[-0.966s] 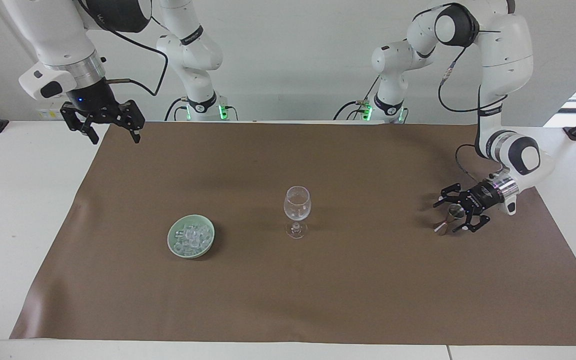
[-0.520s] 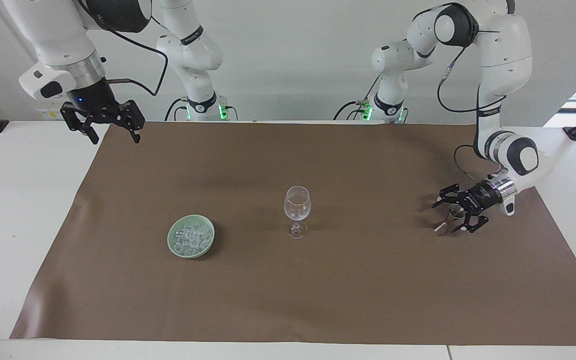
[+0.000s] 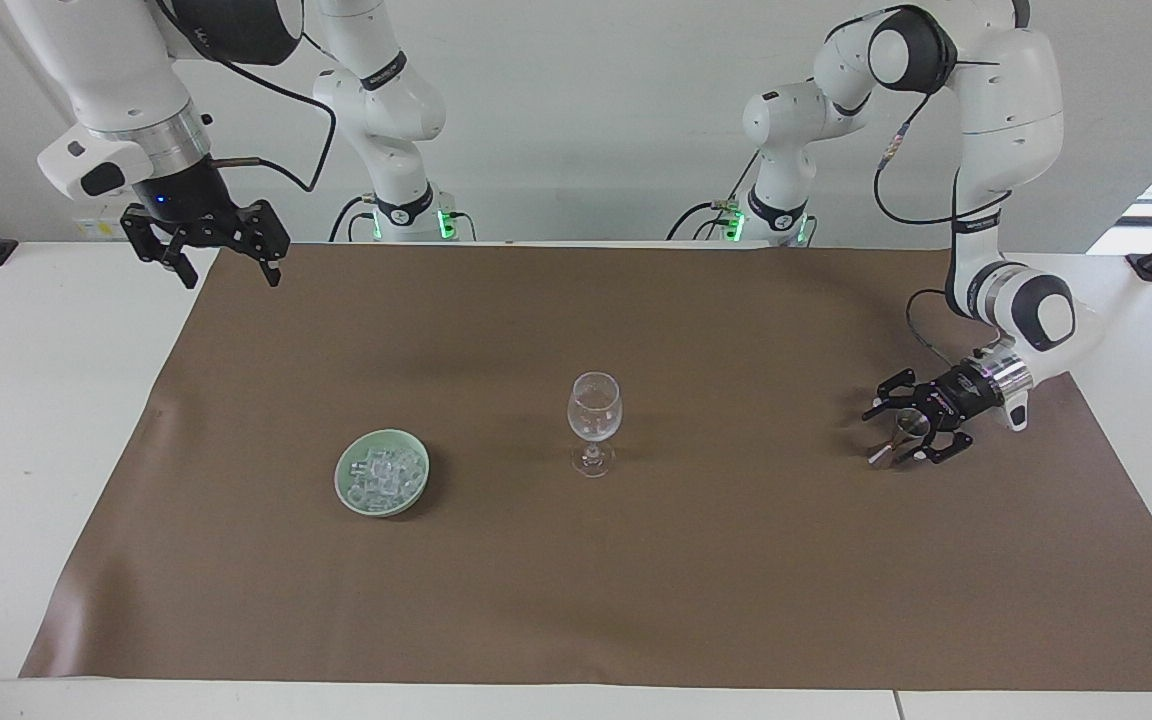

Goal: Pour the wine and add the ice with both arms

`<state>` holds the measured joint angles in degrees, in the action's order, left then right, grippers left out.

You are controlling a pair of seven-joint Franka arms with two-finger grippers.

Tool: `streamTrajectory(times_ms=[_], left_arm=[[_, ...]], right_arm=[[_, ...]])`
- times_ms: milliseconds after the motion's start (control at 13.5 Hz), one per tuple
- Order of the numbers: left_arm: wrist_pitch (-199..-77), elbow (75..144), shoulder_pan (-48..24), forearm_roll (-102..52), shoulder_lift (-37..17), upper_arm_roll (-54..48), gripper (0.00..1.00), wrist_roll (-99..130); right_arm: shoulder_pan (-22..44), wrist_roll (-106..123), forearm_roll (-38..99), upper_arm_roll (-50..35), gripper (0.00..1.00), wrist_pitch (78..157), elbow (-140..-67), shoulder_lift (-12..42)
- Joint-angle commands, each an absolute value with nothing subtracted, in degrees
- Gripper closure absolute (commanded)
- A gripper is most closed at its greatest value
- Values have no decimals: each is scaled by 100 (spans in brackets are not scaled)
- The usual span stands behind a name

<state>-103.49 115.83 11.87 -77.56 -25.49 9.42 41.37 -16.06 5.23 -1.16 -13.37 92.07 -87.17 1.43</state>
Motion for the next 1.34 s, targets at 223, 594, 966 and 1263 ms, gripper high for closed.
streamTrajectory(times_ms=[223, 594, 966, 1263], left_arm=[[-10494, 11786, 1116, -7901, -2364, 976, 29, 4069], [-10503, 11742, 1134, -7901, -2382, 984, 36, 4087], [-10512, 11733, 1116, -7893, -2382, 993, 46, 4096], [-10521, 11725, 1116, -7893, -2391, 993, 53, 4104]], right_arm=[[-1644, 642, -35, -1354, 0, 9176, -8789, 88], [-1644, 642, -35, -1354, 0, 9176, -8789, 88], [-1635, 642, -35, -1354, 0, 9176, -8789, 88], [-1644, 642, -35, -1354, 0, 9176, -8789, 88]])
